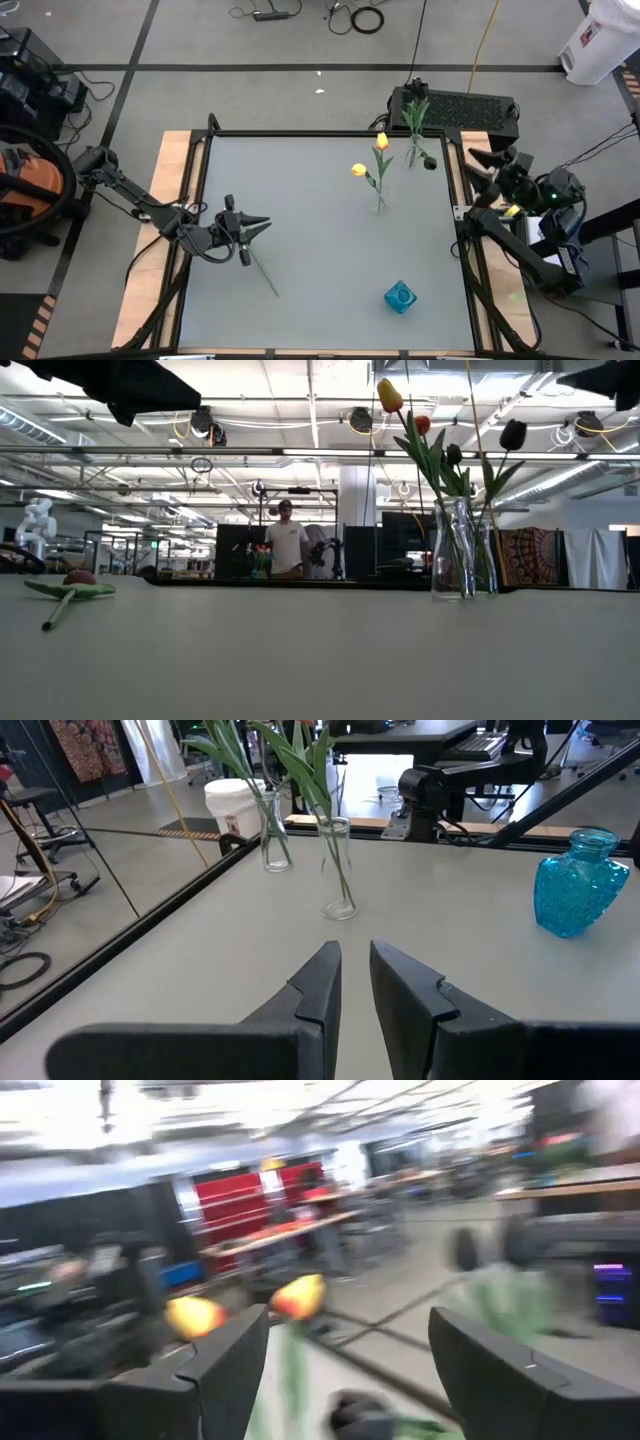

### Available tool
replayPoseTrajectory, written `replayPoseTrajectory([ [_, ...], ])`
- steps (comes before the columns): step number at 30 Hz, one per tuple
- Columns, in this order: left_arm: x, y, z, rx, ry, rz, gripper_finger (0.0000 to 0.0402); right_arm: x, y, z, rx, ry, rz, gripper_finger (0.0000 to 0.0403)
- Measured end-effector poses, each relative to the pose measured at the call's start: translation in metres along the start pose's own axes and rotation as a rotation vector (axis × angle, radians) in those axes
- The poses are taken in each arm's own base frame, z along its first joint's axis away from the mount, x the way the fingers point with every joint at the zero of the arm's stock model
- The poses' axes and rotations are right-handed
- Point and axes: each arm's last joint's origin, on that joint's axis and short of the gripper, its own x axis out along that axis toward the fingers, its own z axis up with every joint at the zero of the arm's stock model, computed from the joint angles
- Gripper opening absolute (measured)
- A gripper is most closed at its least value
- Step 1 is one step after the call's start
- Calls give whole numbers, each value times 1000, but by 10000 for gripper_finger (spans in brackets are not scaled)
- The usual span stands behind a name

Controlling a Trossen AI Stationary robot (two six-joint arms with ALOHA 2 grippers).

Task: Sort flowers into vase by color
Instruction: Put the red tulip into the blue vase

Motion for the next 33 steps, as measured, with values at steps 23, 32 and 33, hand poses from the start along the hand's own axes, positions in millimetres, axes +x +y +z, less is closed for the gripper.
replayPoseTrajectory([
  [23,0,-1,-1,-502,18,-24,66,-3,12,-6,50,153,432,267],
  [32,-2,-7,-11,-754,262,-240,66,-3,10,-10,55,197,414,267],
  [33,-2,-8,-12,-780,287,-246,66,-3,10,-10,53,196,415,267],
])
